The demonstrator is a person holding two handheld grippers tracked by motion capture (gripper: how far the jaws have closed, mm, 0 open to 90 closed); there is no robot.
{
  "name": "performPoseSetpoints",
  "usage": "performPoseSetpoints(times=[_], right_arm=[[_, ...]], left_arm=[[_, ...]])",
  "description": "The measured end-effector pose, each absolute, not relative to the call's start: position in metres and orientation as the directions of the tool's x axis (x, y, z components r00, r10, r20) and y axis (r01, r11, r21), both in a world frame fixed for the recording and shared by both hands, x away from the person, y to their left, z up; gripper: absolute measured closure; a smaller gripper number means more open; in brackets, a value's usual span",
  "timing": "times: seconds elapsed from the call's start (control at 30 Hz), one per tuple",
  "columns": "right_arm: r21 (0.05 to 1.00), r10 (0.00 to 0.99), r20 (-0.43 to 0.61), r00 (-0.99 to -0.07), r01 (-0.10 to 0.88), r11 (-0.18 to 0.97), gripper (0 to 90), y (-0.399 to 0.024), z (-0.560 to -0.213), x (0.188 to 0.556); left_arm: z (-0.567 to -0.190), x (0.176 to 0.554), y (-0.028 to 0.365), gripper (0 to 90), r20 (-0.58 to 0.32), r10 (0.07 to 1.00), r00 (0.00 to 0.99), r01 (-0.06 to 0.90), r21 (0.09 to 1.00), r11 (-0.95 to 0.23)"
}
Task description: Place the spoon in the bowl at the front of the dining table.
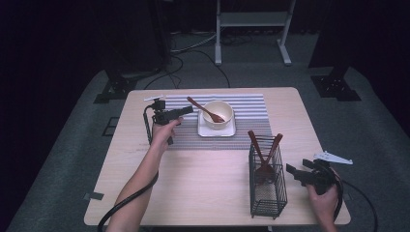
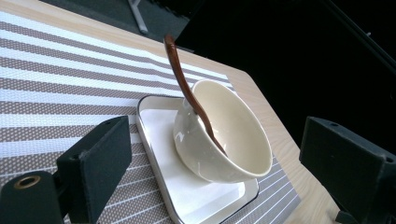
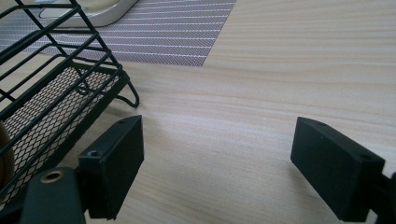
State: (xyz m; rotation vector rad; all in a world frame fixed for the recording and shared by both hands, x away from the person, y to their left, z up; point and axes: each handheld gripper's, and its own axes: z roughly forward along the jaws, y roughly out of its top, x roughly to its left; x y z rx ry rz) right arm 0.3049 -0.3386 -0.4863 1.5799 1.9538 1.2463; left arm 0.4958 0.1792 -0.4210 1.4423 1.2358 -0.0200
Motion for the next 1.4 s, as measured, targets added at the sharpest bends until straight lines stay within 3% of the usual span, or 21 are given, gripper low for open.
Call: performPoseSetpoints(times=[1.4], right_arm=[[0.787, 0.911, 0.255, -0.324, 0.617, -0.001, 16.1, -0.338, -0.486, 0.305]], left_arm=[[-0.431, 0.459, 0.2, 8.5, -0.594, 0.634, 0.495, 0.67, 0.726, 0.158]])
